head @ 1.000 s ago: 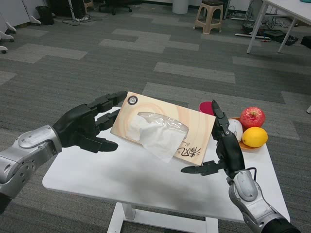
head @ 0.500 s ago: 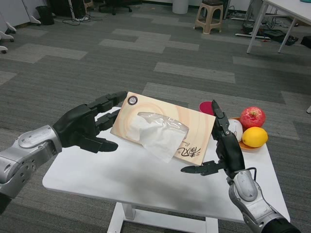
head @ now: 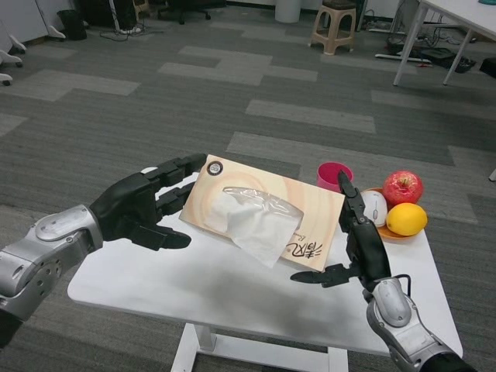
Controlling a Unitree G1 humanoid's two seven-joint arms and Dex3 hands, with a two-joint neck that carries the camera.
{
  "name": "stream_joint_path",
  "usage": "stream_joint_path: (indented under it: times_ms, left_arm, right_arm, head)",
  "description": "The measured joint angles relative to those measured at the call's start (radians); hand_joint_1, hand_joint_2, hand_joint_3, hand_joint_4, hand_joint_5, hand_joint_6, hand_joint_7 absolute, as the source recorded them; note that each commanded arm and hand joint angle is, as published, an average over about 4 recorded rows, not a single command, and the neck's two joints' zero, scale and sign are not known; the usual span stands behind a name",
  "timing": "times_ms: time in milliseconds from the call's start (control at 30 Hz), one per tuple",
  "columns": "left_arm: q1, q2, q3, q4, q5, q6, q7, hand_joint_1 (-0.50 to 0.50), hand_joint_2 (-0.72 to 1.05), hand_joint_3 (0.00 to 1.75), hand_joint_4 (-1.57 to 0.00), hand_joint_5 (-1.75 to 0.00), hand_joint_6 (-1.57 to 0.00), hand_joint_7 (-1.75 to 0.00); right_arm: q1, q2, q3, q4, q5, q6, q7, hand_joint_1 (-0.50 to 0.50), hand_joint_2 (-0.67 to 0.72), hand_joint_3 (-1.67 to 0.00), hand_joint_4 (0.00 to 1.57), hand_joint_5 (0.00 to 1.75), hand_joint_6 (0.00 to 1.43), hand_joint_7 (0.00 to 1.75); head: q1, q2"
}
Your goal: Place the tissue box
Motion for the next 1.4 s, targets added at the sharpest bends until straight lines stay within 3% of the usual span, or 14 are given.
stream_joint_path:
  times_ms: [733,900,1100,1400]
  left_arm:
    - [0.104,-0.029,-0.027,0.039,0.009,0.017,0.0,0.5,1.05,0.26,0.0,-0.1,0.0,0.0]
    - [0.111,-0.032,-0.03,0.047,0.011,0.017,0.0,0.5,1.05,0.26,0.0,-0.1,0.0,0.0]
    - [0.124,-0.035,-0.033,0.07,0.011,0.017,-0.001,0.5,1.05,0.26,0.0,-0.1,0.0,0.0]
    - [0.129,-0.041,-0.037,0.082,0.011,0.009,-0.008,0.5,1.05,0.26,0.0,-0.1,0.0,0.0]
  right_arm:
    - [-0.027,0.015,0.116,0.186,-0.001,-0.004,0.004,-0.46,-0.48,-0.4,0.26,0.48,0.0,0.0]
    - [-0.043,0.027,0.133,0.232,-0.001,-0.001,0.007,-0.46,-0.43,-0.4,0.31,0.58,0.0,0.0]
    - [-0.098,0.028,0.186,0.294,-0.002,0.002,0.011,-0.46,-0.46,-0.4,0.34,0.58,0.0,0.0]
    - [-0.12,0.029,0.21,0.337,-0.002,0.004,0.014,-0.46,-0.41,-0.4,0.31,0.58,0.0,0.0]
  head:
    - [-0.007,-0.03]
    - [-0.009,-0.035]
    - [-0.003,-0.047]
    - [0.004,-0.058]
